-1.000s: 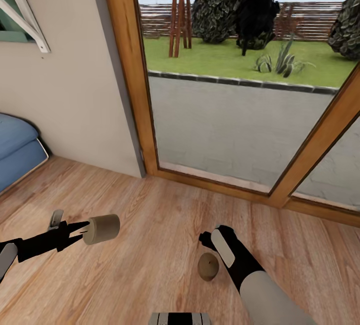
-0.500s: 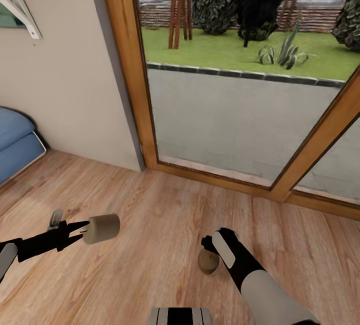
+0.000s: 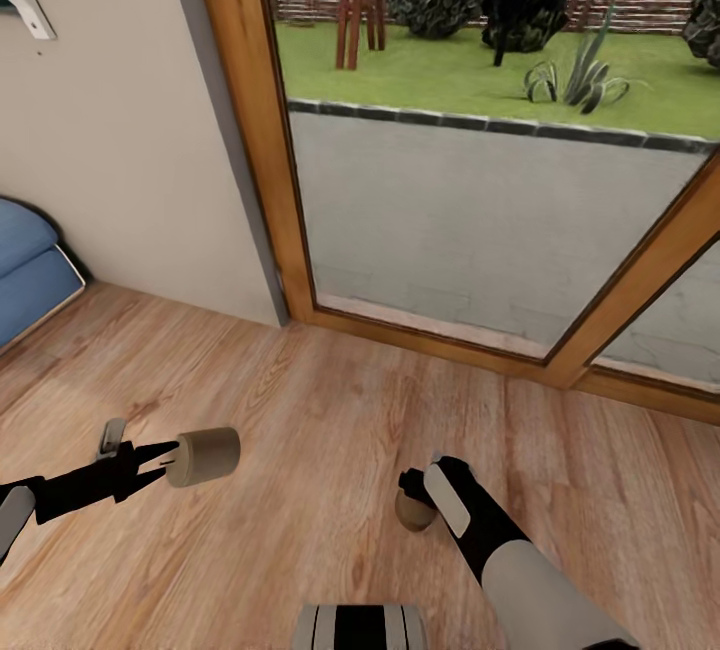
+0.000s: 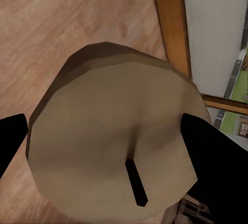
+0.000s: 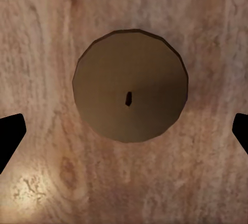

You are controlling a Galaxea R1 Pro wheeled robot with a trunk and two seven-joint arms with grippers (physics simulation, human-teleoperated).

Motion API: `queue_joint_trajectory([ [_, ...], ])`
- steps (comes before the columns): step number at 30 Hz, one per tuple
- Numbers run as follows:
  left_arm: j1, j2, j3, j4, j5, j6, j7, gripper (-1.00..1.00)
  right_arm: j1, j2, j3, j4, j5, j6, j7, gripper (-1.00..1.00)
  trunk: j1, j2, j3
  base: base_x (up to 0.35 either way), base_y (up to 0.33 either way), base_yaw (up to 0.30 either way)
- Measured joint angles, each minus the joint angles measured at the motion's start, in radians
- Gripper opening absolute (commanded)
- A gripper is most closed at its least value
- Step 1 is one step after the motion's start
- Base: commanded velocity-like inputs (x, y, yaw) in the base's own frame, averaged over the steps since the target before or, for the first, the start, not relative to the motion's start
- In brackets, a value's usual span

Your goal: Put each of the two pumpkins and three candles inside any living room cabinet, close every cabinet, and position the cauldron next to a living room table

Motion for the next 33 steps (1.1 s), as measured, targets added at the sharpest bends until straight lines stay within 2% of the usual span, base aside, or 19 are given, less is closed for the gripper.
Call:
queue_joint_trajectory([
  [11, 0.0, 0.0, 0.0, 0.0, 0.0, 0.0, -0.004, -1.0, 0.0, -0.003, 0.004, 0.009, 0.001, -0.041, 0.003, 1.0, 0.005, -0.003, -0.043, 0.0, 0.0, 0.0],
  [24, 0.0, 0.0, 0.002, 0.0, -0.001, 0.0, -0.007, -1.0, 0.0, -0.002, 0.009, 0.01, 0.0, -0.044, 0.006, 1.0, 0.011, -0.006, -0.093, 0.0, 0.0, 0.0],
  [29, 0.0, 0.0, 0.003, 0.0, 0.0, 0.001, -0.007, -1.0, 0.0, 0.0, 0.011, 0.011, 0.001, -0.045, 0.052, 1.0, 0.013, -0.007, -0.112, 0.0, 0.0, 0.0],
  [33, 0.0, 0.001, 0.004, 0.0, 0.003, 0.003, -0.007, -1.0, 0.0, -0.002, 0.012, 0.011, 0.001, -0.045, 0.064, 1.0, 0.013, -0.007, -0.112, 0.0, 0.0, 0.0],
])
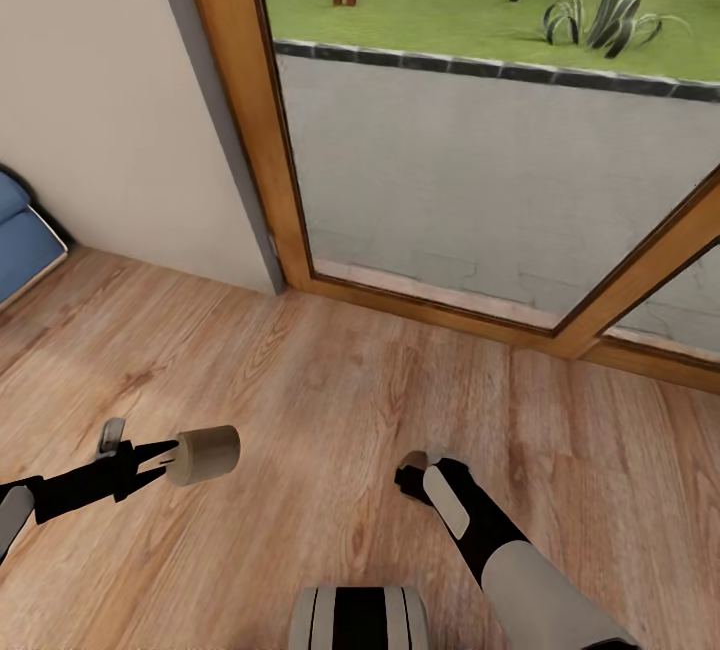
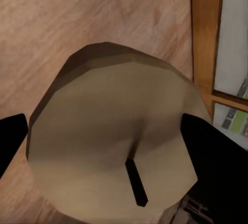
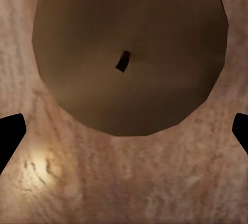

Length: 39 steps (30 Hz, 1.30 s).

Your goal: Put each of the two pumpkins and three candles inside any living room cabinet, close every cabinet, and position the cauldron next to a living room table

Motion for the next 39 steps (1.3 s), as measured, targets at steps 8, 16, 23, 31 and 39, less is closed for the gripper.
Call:
queue_joint_trajectory([
  [8, 0.0, 0.0, -0.002, 0.0, 0.0, 0.0, 0.004, -1.0, 0.0, 0.0, 0.0, 0.0, 0.0, 0.0, 0.002, 1.0, 0.0, 0.0, 0.0, 0.102, -0.027, 0.0],
  [16, 0.0, 0.0, -0.002, 0.0, 0.0, -0.001, 0.002, -1.0, 0.0, -0.001, -0.001, 0.0, 0.0, 0.0, 0.002, 1.0, 0.0, 0.0, 0.0, 0.03, -0.005, 0.0],
  [23, 0.0, 0.0, -0.002, 0.0, 0.0, -0.001, 0.002, -1.0, 0.0, -0.002, -0.001, 0.0, 0.0, 0.0, 0.002, 1.0, 0.002, -0.001, -0.015, 0.0, 0.0, 0.0],
  [31, 0.0, -0.001, -0.002, 0.0, 0.001, -0.001, 0.001, -1.0, 0.0, -0.002, -0.001, 0.001, 0.0, -0.001, 0.002, 1.0, 0.003, -0.002, -0.027, 0.0, 0.0, 0.0],
  [39, 0.0, -0.001, -0.004, 0.0, -0.001, -0.001, 0.002, -1.0, 0.0, -0.002, -0.001, 0.006, 0.0, -0.002, 0.002, 1.0, 0.003, -0.002, -0.027, 0.083, -0.023, 0.0],
])
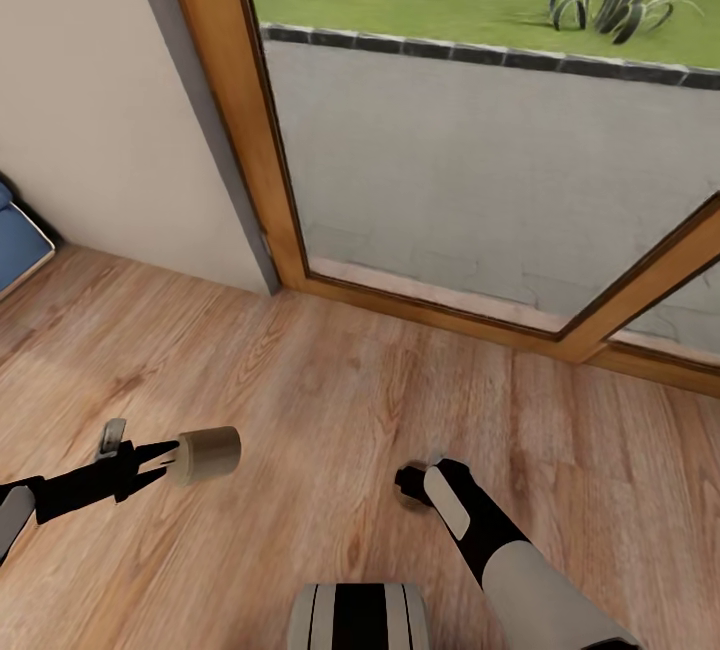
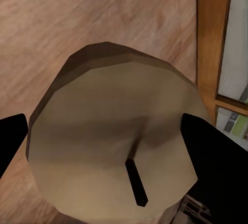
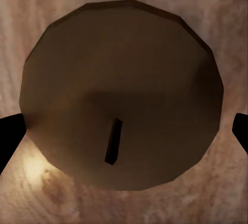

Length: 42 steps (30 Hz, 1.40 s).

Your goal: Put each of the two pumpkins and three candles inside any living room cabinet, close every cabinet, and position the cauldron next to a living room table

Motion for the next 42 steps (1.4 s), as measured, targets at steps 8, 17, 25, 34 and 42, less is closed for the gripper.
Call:
queue_joint_trajectory([
  [8, 0.0, 0.0, 0.002, 0.0, 0.001, 0.0, -0.001, -1.0, 0.0, 0.0, 0.001, 0.0, -0.005, -0.001, 0.0, 1.0, 0.0, 0.0, 0.0, 0.009, -0.002, 0.0],
  [17, -0.001, 0.0, 0.003, 0.0, 0.002, 0.002, -0.002, -1.0, 0.0, 0.0, -0.001, 0.0, 0.0, 0.0, 0.0, 1.0, 0.002, -0.001, -0.015, 0.0, 0.0, 0.0],
  [25, -0.001, 0.0, 0.003, 0.0, 0.001, 0.002, -0.002, -1.0, 0.0, 0.0, -0.001, 0.0, 0.0, 0.0, 0.0, 1.0, 0.002, -0.001, -0.015, 0.0, 0.0, 0.0],
  [34, -0.001, 0.0, 0.0, 0.0, 0.003, 0.001, -0.002, -1.0, 0.0, 0.0, -0.001, 0.0, 0.0, 0.0, 0.002, -1.0, 0.002, -0.001, -0.015, 0.0, 0.0, 0.0],
  [42, 0.0, 0.0, 0.001, 0.0, 0.001, 0.0, -0.002, -1.0, 0.0, 0.0, -0.001, 0.0, 0.0, 0.0, 0.002, -1.0, 0.002, -0.001, -0.015, 0.0, 0.0, 0.0],
])
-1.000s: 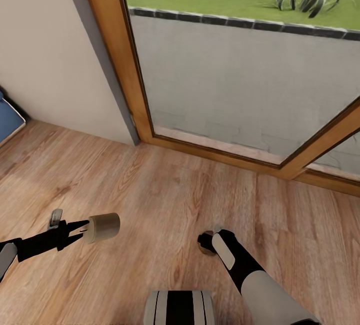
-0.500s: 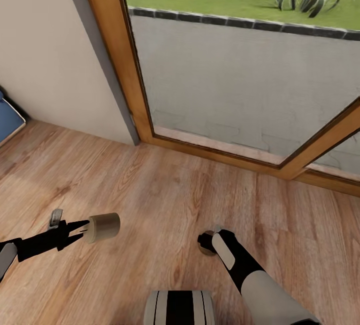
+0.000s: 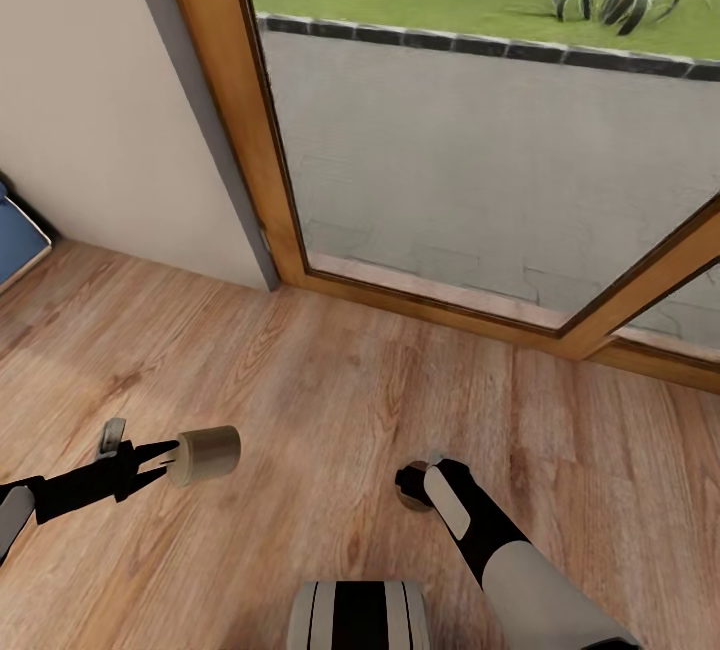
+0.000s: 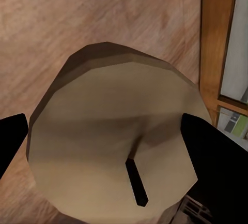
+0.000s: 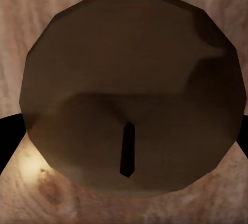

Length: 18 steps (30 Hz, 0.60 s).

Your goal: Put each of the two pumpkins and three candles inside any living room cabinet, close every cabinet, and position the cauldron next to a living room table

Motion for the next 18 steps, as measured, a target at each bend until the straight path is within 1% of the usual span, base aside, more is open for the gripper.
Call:
queue_joint_trajectory([
  [4, 0.0, 0.0, 0.0, 0.0, 0.0, -0.001, 0.0, -1.0, 0.0, 0.0, 0.0, 0.0, 0.0, 0.0, 0.0, -1.0, 0.0, 0.0, 0.0, 0.0, 0.0, 0.0],
  [7, -0.001, 0.0, 0.0, 0.0, 0.002, 0.001, 0.0, -1.0, 0.0, 0.0, 0.0, 0.0, 0.0, 0.0, -0.002, -1.0, -0.001, 0.001, 0.011, 0.0, 0.0, 0.0],
  [11, 0.0, 0.0, -0.001, 0.0, 0.0, 0.0, 0.001, -1.0, 0.0, 0.0, 0.0, 0.0, 0.0, 0.0, -0.002, -1.0, -0.001, 0.001, 0.012, 0.0, 0.0, 0.0],
  [18, -0.001, 0.0, -0.002, 0.0, 0.0, 0.0, 0.006, -1.0, 0.0, 0.0, 0.0, 0.0, 0.001, 0.0, -0.002, -1.0, -0.005, 0.002, 0.039, 0.0, 0.0, 0.0],
])
